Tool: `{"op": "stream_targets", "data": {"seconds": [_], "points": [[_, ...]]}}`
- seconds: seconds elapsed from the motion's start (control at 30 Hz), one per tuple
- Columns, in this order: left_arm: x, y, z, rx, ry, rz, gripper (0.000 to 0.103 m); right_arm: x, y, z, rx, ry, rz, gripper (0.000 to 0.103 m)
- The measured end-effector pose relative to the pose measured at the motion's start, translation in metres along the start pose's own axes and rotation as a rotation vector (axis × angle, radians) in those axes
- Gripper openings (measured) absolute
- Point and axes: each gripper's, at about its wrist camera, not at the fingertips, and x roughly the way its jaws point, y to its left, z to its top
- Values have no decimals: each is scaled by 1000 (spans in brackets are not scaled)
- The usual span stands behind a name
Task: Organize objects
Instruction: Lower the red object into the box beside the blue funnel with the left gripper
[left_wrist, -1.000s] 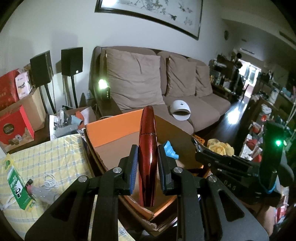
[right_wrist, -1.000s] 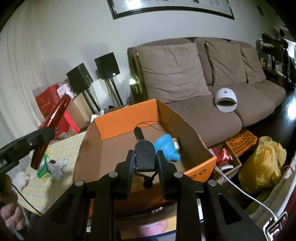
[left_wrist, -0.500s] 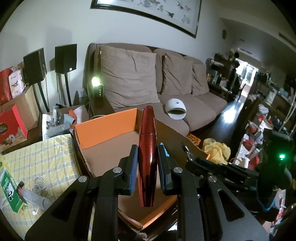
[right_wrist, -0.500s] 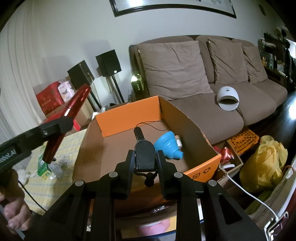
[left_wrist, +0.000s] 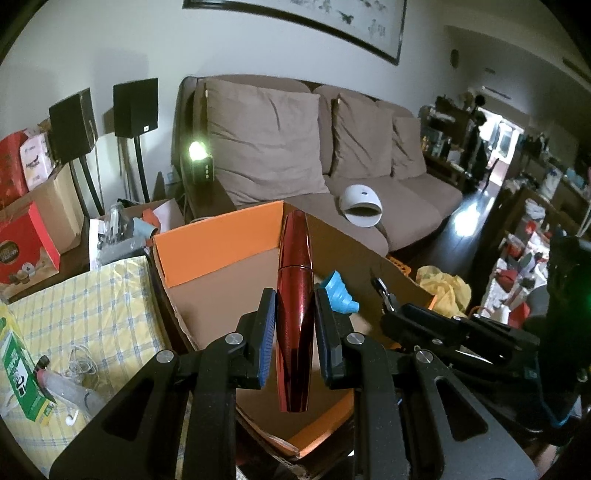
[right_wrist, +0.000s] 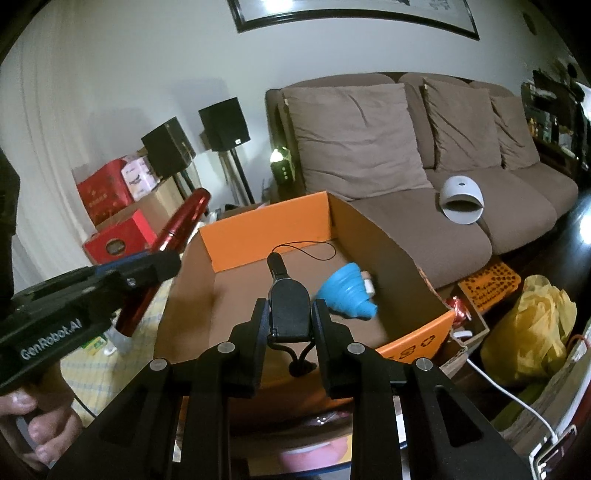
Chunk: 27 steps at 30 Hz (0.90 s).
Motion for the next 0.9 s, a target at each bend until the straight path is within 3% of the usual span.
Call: {"op": "stream_targets", "data": {"seconds": [0.3,0.9], "points": [[16,6,-3,5,19,27,19,6,-1,-2,-2,27,9,23],[38,5,-20,24,96,-2,19,20,-7,-10,13,90,8,23]]}}
